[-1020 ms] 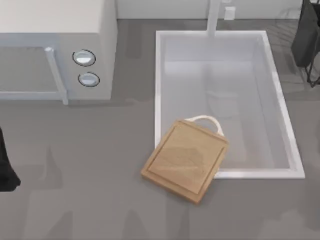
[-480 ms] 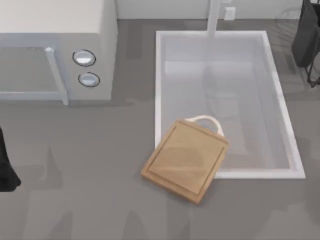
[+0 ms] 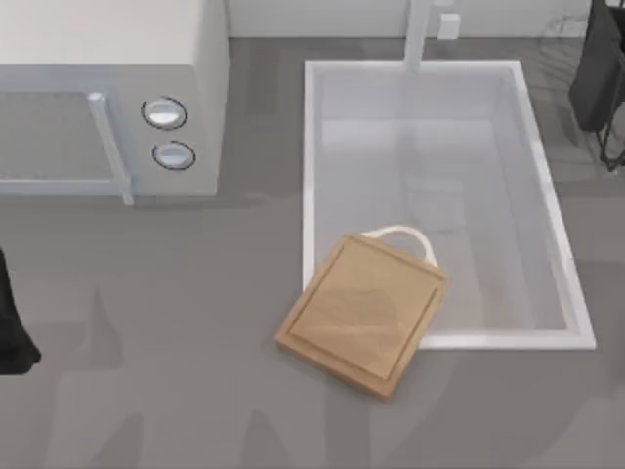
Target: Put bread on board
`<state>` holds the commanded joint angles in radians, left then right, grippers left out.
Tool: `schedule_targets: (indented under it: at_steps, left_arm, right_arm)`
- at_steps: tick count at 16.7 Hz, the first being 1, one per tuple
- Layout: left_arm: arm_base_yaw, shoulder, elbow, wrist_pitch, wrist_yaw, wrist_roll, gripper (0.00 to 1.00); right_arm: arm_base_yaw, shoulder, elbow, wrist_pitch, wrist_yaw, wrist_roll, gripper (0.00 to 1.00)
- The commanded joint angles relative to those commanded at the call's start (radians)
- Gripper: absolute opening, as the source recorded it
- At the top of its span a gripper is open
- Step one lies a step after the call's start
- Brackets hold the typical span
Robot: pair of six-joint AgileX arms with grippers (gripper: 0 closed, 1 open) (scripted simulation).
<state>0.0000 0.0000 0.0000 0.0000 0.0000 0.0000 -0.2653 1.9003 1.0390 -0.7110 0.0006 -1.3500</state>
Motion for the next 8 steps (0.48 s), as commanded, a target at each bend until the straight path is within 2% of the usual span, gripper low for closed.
schedule_targets:
  at_steps: [4,8]
  left_arm:
    - [0.0,0.0,0.0,0.0,0.0,0.0,1.0]
    - [0.0,0.0,0.0,0.0,0.0,0.0,1.0]
  right_arm:
    - [0.0,0.001,-0.001,0.002,0.0,0.0,1.0]
    - [0.0,0.001,-0.001,0.002,0.0,0.0,0.7]
